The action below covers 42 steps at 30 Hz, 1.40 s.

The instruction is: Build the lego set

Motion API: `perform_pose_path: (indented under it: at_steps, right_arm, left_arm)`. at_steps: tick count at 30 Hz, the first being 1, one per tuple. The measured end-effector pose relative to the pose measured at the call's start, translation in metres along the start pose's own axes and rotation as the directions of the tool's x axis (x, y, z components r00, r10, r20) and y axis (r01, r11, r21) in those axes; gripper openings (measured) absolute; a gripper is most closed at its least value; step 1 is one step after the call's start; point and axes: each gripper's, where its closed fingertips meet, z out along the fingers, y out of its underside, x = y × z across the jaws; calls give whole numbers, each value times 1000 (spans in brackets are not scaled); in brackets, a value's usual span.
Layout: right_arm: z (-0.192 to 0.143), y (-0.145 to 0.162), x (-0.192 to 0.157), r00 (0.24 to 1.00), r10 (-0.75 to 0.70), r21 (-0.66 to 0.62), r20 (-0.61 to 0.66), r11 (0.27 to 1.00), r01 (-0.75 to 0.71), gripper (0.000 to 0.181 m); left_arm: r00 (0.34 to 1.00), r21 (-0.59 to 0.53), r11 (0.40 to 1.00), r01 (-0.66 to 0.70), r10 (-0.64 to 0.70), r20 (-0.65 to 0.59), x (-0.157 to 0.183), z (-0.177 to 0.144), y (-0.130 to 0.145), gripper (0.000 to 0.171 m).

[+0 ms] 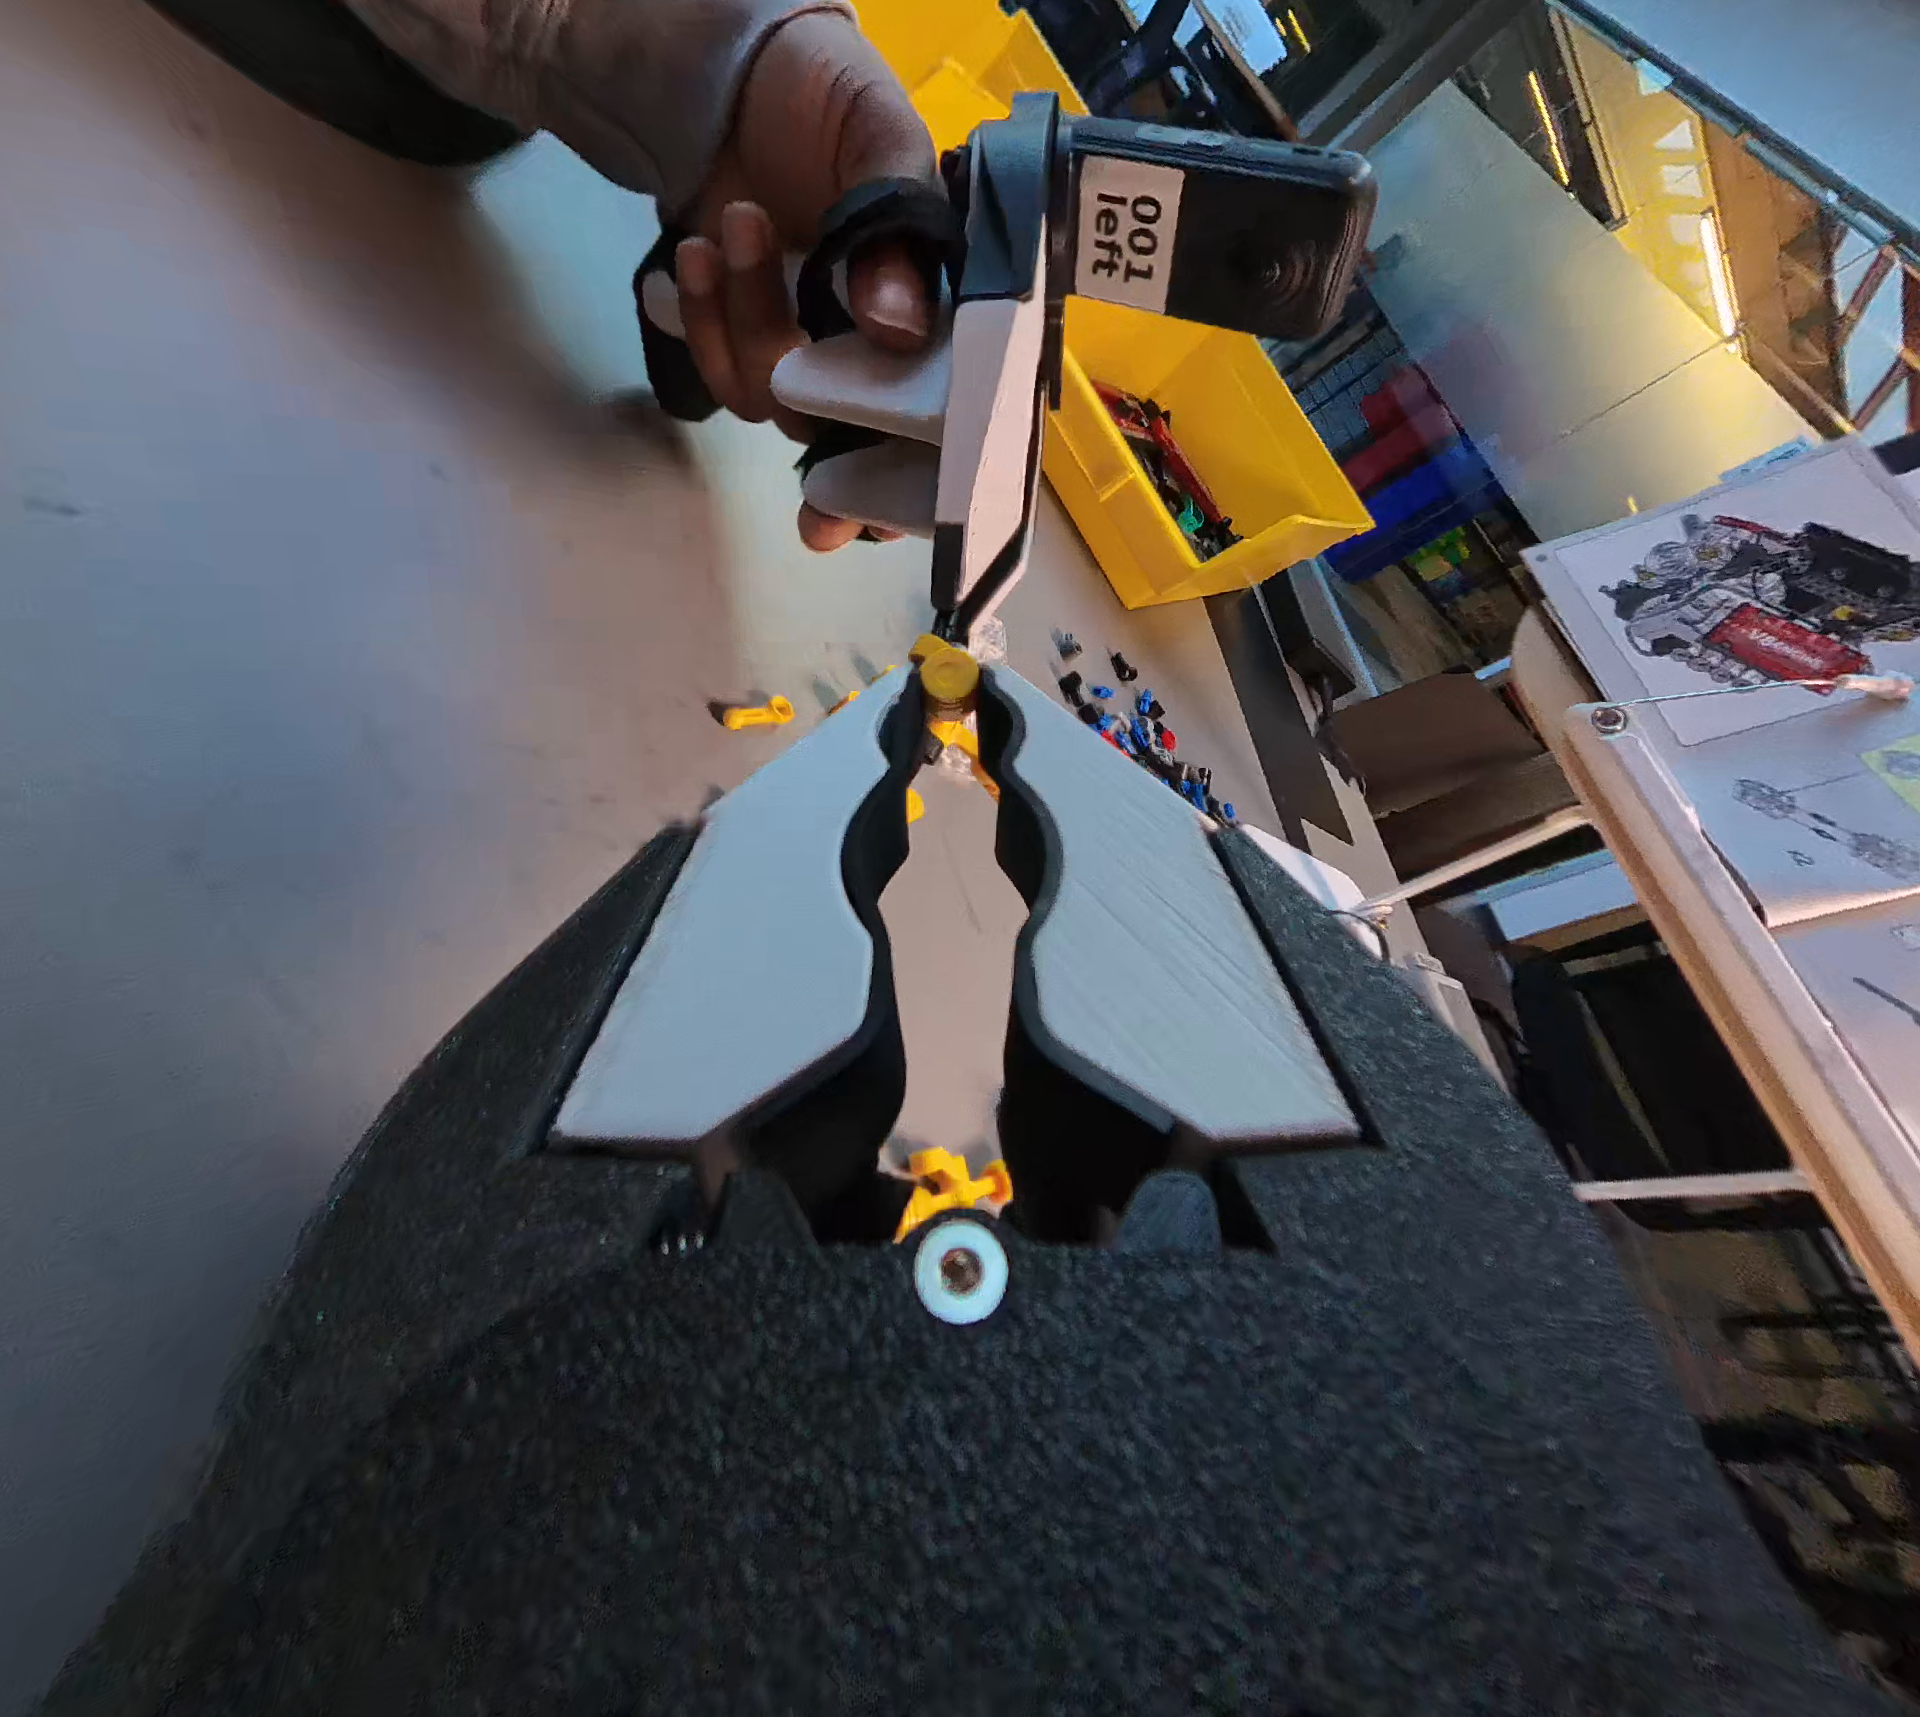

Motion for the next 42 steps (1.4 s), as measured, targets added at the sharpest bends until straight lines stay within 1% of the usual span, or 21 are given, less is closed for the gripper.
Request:
perform_pose_path:
  at_steps: [5,8,12,22,29,31,32,37,40,42]
  right_arm:
    - [-2,-7,-2,998,58,48,34,997,-60,8]
    - [-2,-10,-6,996,67,62,63,996,-71,8]
    - [-1,-9,-14,992,63,48,108,997,-68,8]
    - [0,-8,-29,979,72,35,190,996,-80,8]
    - [2,-16,-37,973,65,56,221,995,-79,8]
    - [3,-12,-37,975,56,37,216,997,-66,8]
    - [2,-14,-36,974,69,46,218,996,-81,8]
    - [3,-13,-27,981,83,43,176,995,-92,7]
    - [0,-16,-12,986,111,60,126,991,-119,8]
    - [-2,-19,-5,986,126,75,106,988,-134,8]
  left_arm:
    - [994,-47,993,-109,110,22,8,0,2,3]
    - [992,-77,989,-126,127,10,11,-1,6,3]
    - [989,-134,981,-142,146,21,10,1,15,3]
    - [996,-187,979,-79,72,-44,10,3,27,3]
    - [994,-186,982,-45,25,-110,16,5,29,2]
    - [995,-195,980,-38,19,-98,14,5,30,2]
    - [994,-197,980,-38,17,-104,15,5,30,2]
    - [991,-160,987,-27,6,-131,19,6,25,2]
    - [989,-66,997,-32,22,-147,22,4,10,3]
    - [988,-37,997,-70,64,-140,26,3,4,3]
